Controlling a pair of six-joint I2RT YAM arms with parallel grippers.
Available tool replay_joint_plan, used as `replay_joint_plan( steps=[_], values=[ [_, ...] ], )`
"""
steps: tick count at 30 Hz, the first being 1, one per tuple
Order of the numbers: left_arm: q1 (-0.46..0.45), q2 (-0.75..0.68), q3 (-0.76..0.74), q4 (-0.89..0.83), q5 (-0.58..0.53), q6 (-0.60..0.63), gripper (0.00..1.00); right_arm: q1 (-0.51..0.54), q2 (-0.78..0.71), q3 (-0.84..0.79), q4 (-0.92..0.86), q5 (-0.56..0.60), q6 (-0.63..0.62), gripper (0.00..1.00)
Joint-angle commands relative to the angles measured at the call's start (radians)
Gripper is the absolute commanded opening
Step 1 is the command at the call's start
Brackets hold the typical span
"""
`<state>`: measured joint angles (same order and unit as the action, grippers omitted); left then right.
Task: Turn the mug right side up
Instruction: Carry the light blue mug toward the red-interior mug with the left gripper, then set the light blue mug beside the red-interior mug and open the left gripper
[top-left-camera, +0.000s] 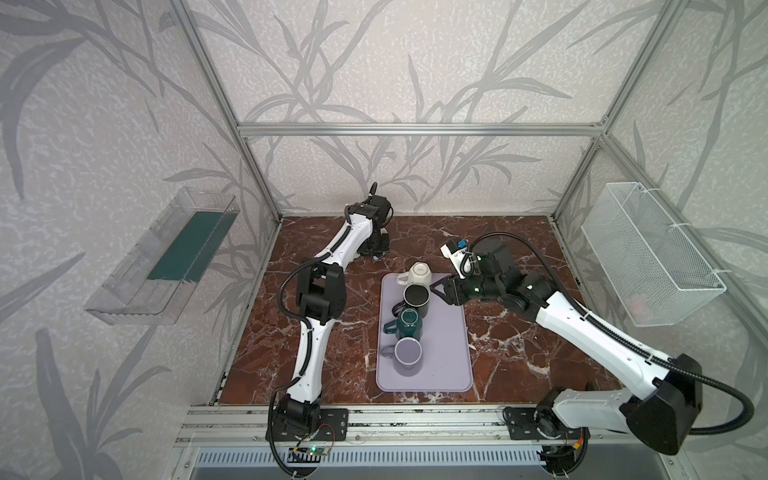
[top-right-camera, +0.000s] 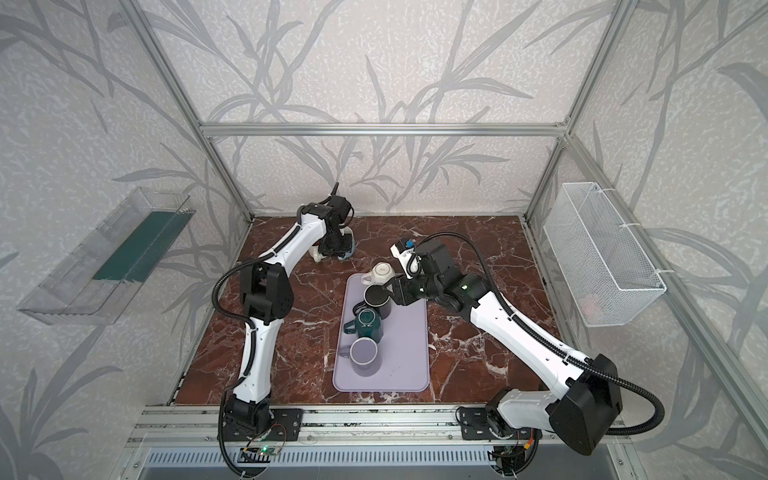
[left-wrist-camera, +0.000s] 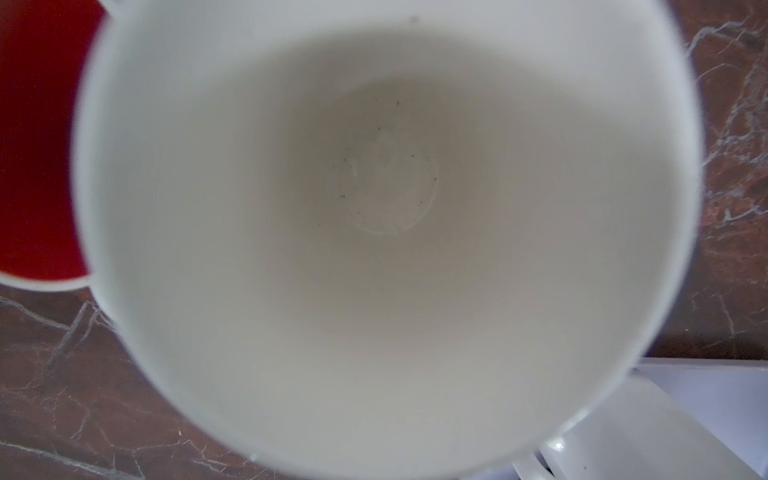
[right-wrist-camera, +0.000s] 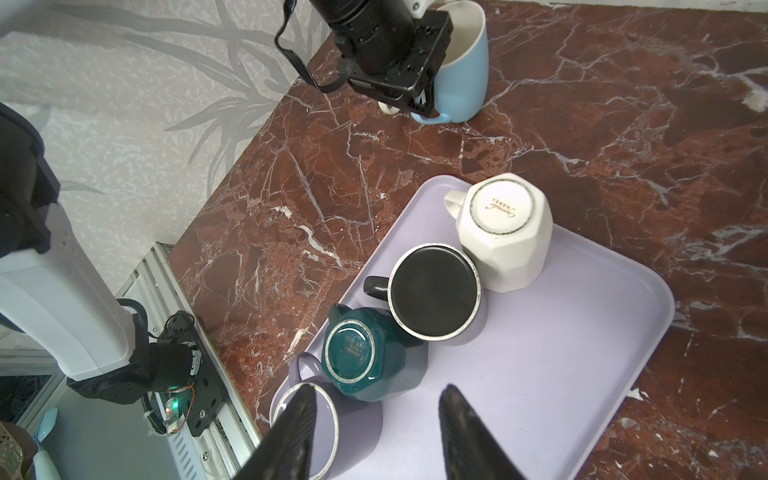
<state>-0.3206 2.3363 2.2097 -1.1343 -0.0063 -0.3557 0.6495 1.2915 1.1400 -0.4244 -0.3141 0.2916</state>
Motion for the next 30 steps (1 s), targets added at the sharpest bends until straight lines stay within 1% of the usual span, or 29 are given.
replay_joint_plan(
  steps=[1, 8, 15, 20, 22, 25, 30],
  values=[
    [-0.005, -0.005, 0.032, -0.016, -0.031, -0.011, 0.0, -0.006, -0.024, -0.009, -0.011, 0.003, 0.004, 0.49],
    [-0.004, -0.003, 0.019, -0.014, -0.037, -0.008, 0.0, -0.008, -0.027, -0.01, -0.012, 0.001, 0.004, 0.5],
    [-0.003, -0.005, 0.014, -0.017, -0.044, 0.003, 0.08, -0.007, -0.023, -0.013, -0.014, 0.0, 0.007, 0.5],
    [-0.004, -0.014, 0.013, -0.016, -0.031, 0.008, 0.22, -0.007, -0.023, -0.012, -0.016, -0.002, 0.003, 0.5],
    [-0.005, -0.017, 0.013, -0.013, -0.031, 0.01, 0.25, -0.008, -0.021, -0.012, -0.018, -0.002, 0.001, 0.5],
    [-0.004, -0.019, 0.013, -0.013, -0.032, 0.015, 0.27, -0.008, -0.02, -0.01, -0.019, -0.005, -0.004, 0.5],
    [-0.005, -0.031, 0.012, -0.014, -0.032, 0.018, 0.28, -0.007, -0.014, -0.002, -0.03, -0.008, -0.027, 0.5]
  ],
)
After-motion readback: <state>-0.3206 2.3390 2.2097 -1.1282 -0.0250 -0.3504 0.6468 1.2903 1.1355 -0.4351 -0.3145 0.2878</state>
